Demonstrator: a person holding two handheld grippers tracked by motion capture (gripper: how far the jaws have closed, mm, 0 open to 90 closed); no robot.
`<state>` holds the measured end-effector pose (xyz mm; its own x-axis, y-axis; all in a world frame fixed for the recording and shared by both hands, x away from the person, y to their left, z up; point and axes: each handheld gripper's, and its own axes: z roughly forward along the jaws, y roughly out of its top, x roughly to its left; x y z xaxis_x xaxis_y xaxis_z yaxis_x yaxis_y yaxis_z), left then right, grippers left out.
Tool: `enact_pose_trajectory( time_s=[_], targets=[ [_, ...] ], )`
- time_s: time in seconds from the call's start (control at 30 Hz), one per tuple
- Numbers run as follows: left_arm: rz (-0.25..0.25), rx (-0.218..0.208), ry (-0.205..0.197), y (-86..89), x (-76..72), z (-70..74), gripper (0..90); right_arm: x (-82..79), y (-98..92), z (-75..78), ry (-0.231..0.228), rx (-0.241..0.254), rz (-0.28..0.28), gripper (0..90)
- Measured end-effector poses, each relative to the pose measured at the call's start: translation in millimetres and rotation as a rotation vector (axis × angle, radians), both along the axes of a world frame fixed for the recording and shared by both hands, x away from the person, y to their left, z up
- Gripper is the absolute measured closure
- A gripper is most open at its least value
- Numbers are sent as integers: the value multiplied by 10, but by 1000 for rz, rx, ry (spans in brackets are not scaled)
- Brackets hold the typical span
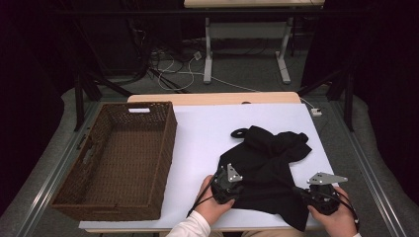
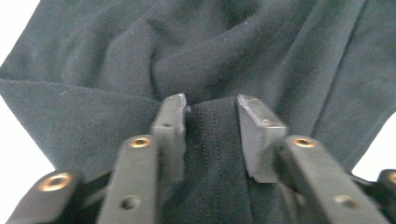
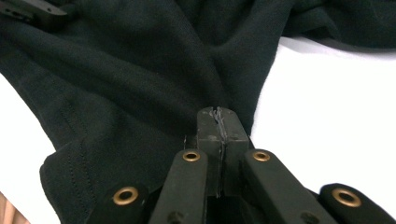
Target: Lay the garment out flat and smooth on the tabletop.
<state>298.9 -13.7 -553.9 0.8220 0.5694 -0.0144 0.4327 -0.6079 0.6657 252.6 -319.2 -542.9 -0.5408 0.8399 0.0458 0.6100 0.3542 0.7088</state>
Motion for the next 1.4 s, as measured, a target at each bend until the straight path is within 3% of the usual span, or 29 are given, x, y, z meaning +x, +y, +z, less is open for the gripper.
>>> enact_pose_trajectory(
  time_s=[0.07, 0.13, 0.3, 0.63, 0.87, 1.0, 1.07, 1.13, 1.2, 1.3, 1.4],
  targets=[
    [5, 2, 6, 35, 11, 18, 820, 1, 0, -2, 3, 8, 4, 897],
    [16, -14, 20, 87, 15, 48, 854, -1, -2, 0, 2, -3, 0, 897],
    [47, -8, 5, 315, -61, 184, 860, -6, -42, 23, 8, 6, -9, 898],
    [131, -12, 6, 919, -392, 316, 861, -2, -84, 54, 12, 3, -18, 898],
    [131, -20, 54, 1078, -622, 256, 863, -85, -190, 76, 21, -7, -43, 899],
    [132, -46, 108, 1152, -777, 179, 862, -197, -260, 68, 36, -2, -47, 898],
    [133, -48, 118, 1173, -827, 152, 843, -256, -256, 63, 48, 2, -41, 898],
    [141, -37, 120, 1189, -832, 153, 768, -300, -241, 61, 52, -3, -33, 895],
    [148, -72, 126, 1200, -821, 180, 697, -326, -219, 69, 42, -1, -16, 883],
    [141, -92, 99, 1198, -786, 262, 591, -355, -194, 120, 29, 19, -9, 824],
    [153, -93, 82, 1180, -705, 307, 549, -353, -194, 176, -6, 44, -25, 735]
  ],
)
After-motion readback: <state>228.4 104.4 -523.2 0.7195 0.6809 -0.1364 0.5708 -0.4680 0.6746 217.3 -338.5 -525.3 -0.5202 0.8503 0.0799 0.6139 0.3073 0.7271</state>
